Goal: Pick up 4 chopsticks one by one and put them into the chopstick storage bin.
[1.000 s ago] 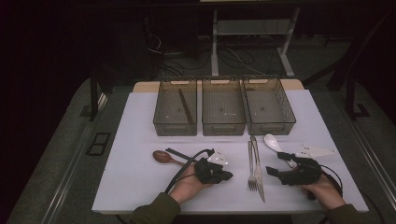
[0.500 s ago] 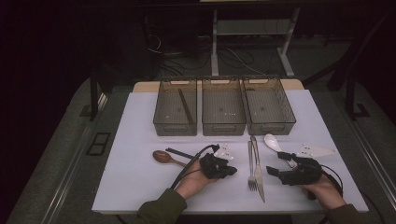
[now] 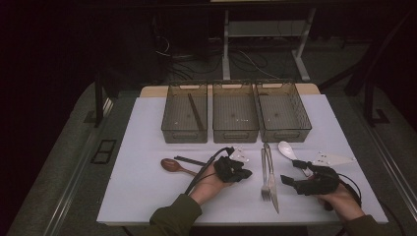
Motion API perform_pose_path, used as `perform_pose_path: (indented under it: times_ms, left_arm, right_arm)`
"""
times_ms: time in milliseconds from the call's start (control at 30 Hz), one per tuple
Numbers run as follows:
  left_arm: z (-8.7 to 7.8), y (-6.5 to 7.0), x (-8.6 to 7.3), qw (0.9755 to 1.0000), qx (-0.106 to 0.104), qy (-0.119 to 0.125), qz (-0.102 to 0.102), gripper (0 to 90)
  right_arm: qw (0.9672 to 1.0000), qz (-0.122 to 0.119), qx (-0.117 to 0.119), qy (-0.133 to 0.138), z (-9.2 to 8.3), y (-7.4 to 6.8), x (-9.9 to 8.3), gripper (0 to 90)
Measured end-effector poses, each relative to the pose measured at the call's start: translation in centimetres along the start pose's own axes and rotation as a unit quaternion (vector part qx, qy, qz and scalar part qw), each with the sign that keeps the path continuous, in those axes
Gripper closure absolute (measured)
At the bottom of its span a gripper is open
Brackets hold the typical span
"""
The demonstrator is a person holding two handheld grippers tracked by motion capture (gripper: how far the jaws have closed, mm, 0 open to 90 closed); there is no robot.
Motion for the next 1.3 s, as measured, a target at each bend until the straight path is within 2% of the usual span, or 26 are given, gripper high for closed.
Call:
perform_pose_path:
  times_ms: [67,133,300,333,367,400,467,500,567,800,933,1067,1300]
  left_arm:
    - [0.2,-0.1,0.2,1.0,0.003,0.005,-0.008,88.8]
    - [0.3,-0.4,0.2,1.0,0.006,0.003,-0.002,88.8]
    - [0.6,-0.8,0.6,0.9997,0.011,0.005,-0.021,88.8]
    - [0.6,-1.1,0.6,0.9998,0.012,0.001,-0.016,88.8]
    - [0.8,-1.2,0.7,0.9997,0.014,0.005,-0.022,88.8]
    - [0.8,-1.4,0.7,0.9997,0.014,0.002,-0.018,88.8]
    - [1.0,-1.6,0.9,0.9996,0.016,0.006,-0.024,88.8]
    - [1.0,-1.7,0.9,0.9997,0.016,0.002,-0.019,88.8]
    - [1.2,-1.9,1.1,0.9995,0.019,0.006,-0.024,88.8]
    - [1.1,-2.0,1.1,0.9996,0.014,0.005,-0.025,88.8]
    - [0.3,-2.1,1.4,0.9991,0.009,0.011,-0.039,88.6]
    - [-1.2,-2.7,1.4,0.9989,0.006,0.012,-0.046,82.2]
    - [-4.4,-4.6,0.6,0.9989,0.023,0.008,-0.039,70.3]
  right_arm:
    - [1.0,0.001,0.0,0.0,0.0,0.0,0.0,20.1]
    - [1.0,0.0,0.0,0.0,0.0,0.0,0.0,20.1]
    - [1.0,0.0,0.0,0.001,0.0,0.0,0.0,20.1]
    - [1.0,0.0,0.0,0.001,-0.1,0.1,0.0,20.1]
    - [1.0,0.0,0.0,0.001,-0.1,0.1,0.0,20.1]
    - [1.0,-0.001,-0.001,0.002,-0.1,0.1,0.0,20.1]
    - [1.0,-0.001,-0.001,0.003,-0.1,0.1,0.0,20.1]
    - [1.0,0.0,-0.001,0.002,-0.1,0.1,0.0,20.1]
    - [1.0,0.001,0.0,0.002,-0.1,0.1,0.0,20.1]
    - [1.0,0.003,0.001,0.002,-0.2,0.1,0.0,20.1]
    - [1.0,0.002,0.0,0.003,-0.2,0.1,0.0,20.1]
    - [1.0,0.002,0.0,0.004,-0.3,0.2,0.0,20.1]
    - [1.0,0.002,-0.001,0.005,-0.3,0.2,0.1,20.1]
Point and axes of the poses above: each handheld gripper's, and its own axes: z roughly forward along the jaws, x roughly out of its top, y roughly to its right, the point moved 10 cm from there along z, roughly forward along the jaws, and after that the axes turned 9 degrees about x, right-handed, at the moved point
